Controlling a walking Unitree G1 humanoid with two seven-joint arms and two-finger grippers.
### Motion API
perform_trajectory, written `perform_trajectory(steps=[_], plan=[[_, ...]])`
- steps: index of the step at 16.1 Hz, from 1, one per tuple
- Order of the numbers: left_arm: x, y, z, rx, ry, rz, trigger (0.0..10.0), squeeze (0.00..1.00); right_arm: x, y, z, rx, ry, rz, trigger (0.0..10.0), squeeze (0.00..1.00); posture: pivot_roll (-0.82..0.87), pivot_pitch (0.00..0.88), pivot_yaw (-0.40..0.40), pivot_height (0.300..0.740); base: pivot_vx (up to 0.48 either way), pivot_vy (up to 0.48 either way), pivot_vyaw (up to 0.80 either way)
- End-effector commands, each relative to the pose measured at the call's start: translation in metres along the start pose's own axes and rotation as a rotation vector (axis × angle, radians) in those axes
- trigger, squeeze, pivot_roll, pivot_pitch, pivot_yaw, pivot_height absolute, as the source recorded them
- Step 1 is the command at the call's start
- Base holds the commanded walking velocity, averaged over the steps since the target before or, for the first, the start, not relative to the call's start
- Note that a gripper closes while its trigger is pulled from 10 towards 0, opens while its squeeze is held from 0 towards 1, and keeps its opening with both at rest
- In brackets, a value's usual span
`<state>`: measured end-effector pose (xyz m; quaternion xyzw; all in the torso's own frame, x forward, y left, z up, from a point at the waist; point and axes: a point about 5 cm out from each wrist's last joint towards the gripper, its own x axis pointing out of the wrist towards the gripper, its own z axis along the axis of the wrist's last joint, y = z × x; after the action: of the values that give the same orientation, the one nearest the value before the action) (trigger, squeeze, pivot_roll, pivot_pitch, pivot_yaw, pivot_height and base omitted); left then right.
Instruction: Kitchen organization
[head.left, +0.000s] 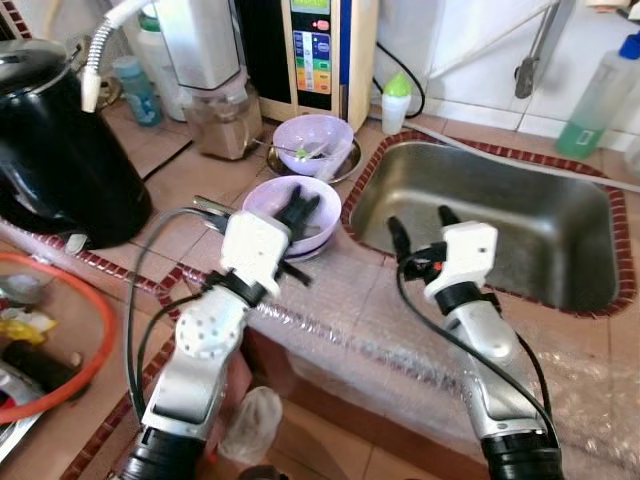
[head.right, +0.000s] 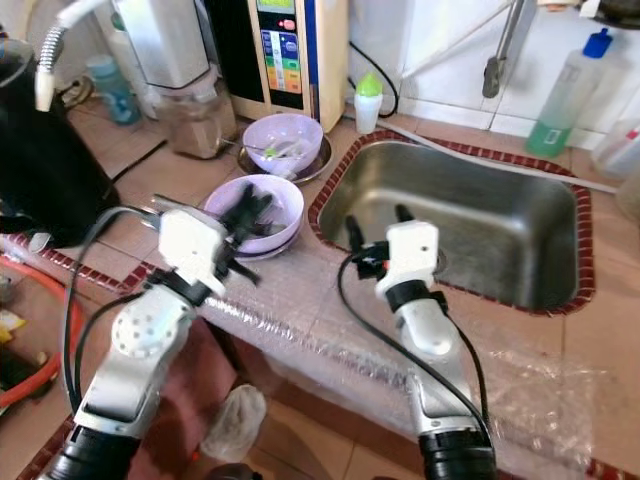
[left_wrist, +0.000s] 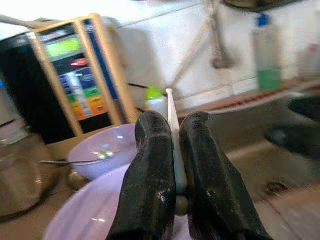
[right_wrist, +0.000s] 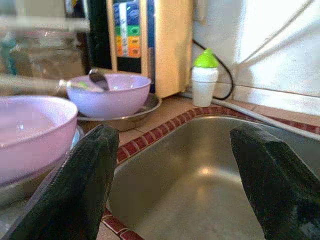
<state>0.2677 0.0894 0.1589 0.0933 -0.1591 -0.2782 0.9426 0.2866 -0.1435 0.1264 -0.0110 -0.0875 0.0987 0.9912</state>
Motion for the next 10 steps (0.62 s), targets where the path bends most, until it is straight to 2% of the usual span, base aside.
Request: perform_trajectory(steps=[1, 3, 5, 6, 9, 10], plan=[[-0.003, -0.003, -0.003, 0.003, 0.009, -0.035, 10.0, 0.0, 0.003, 0.0, 0.005, 0.033, -0.013, 0.007, 10.0, 0.0, -0.06, 0.0, 0.069, 0.74, 0.0, 0.0, 0.0], [-0.006, -0.007, -0.008, -0.033, 0.025, -0.101, 10.0, 0.0, 0.013, -0.001, 0.016, 0.17, -0.022, 0.039, 10.0, 0.0, -0.06, 0.0, 0.066, 0.74, 0.0, 0.0, 0.0], [-0.003, -0.009, -0.007, -0.032, 0.014, -0.152, 10.0, 0.0, 0.02, 0.002, 0.025, 0.328, -0.019, 0.103, 10.0, 0.0, -0.07, 0.007, 0.064, 0.74, 0.0, 0.0, 0.0], [0.001, -0.011, -0.006, 0.027, -0.001, -0.205, 10.0, 0.0, 0.024, 0.007, 0.031, 0.5, -0.02, 0.169, 10.0, 0.0, -0.07, 0.008, 0.062, 0.74, 0.0, 0.0, 0.0], [0.006, -0.017, -0.004, 0.084, -0.032, -0.259, 10.0, 0.0, 0.028, 0.014, 0.032, 0.728, 0.017, 0.222, 10.0, 0.0, -0.07, 0.008, 0.06, 0.74, 0.0, 0.0, 0.0], [0.007, -0.018, -0.004, 0.092, -0.035, -0.261, 10.0, 0.0, 0.028, 0.015, 0.032, 0.758, 0.021, 0.232, 10.0, 0.0, -0.07, 0.008, 0.06, 0.74, 0.0, 0.0, 0.0]])
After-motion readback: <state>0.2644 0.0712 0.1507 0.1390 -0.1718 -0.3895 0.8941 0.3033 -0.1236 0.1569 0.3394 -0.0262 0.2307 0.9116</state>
